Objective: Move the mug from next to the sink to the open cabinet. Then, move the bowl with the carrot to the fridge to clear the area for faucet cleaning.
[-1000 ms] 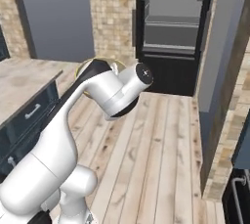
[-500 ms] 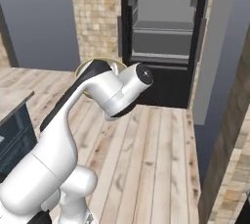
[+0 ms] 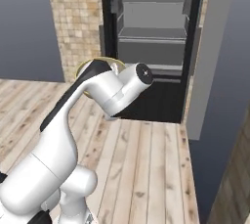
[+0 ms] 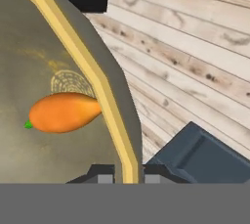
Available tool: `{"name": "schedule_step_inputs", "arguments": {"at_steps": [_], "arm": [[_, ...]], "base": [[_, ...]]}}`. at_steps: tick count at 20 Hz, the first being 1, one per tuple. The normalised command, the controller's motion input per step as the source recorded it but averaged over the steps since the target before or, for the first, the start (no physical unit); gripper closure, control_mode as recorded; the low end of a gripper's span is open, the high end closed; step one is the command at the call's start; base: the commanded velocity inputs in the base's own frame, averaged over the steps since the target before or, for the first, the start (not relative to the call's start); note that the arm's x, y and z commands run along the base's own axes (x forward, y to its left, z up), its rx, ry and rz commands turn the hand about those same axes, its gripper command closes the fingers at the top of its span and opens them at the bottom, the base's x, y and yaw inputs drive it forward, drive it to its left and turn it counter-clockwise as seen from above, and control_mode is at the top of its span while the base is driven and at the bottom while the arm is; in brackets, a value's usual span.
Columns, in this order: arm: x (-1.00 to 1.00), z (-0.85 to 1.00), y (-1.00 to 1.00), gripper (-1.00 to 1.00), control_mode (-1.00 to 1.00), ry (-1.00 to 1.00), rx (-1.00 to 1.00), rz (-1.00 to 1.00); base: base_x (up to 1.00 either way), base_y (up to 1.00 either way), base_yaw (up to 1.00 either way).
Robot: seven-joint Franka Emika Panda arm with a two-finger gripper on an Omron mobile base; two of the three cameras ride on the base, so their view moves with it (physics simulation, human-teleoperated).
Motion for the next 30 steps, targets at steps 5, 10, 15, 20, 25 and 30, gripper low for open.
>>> {"name": "schedule_step_inputs", "arguments": {"at_steps": [5, 10, 15, 20, 25, 30], "arm": [[0.0, 0.0, 0.0, 1.0, 1.0, 0.0, 0.0, 0.0], [0.0, 0.0, 0.0, 1.0, 1.0, 0.0, 0.0, 0.0], [0.0, 0.0, 0.0, 1.0, 1.0, 0.0, 0.0, 0.0], [0.0, 0.0, 0.0, 1.0, 1.0, 0.0, 0.0, 0.0], [0.0, 0.0, 0.0, 1.0, 1.0, 0.0, 0.0, 0.0], [0.0, 0.0, 0.0, 1.0, 1.0, 0.0, 0.0, 0.0]], "base": [[1.0, 0.0, -0.15], [1.0, 0.01, -0.19], [0.88, 0.08, -0.15], [0.29, 0.06, 0.05], [0.02, 0.0, 0.17], [0.1, 0.14, 0.09]]}}
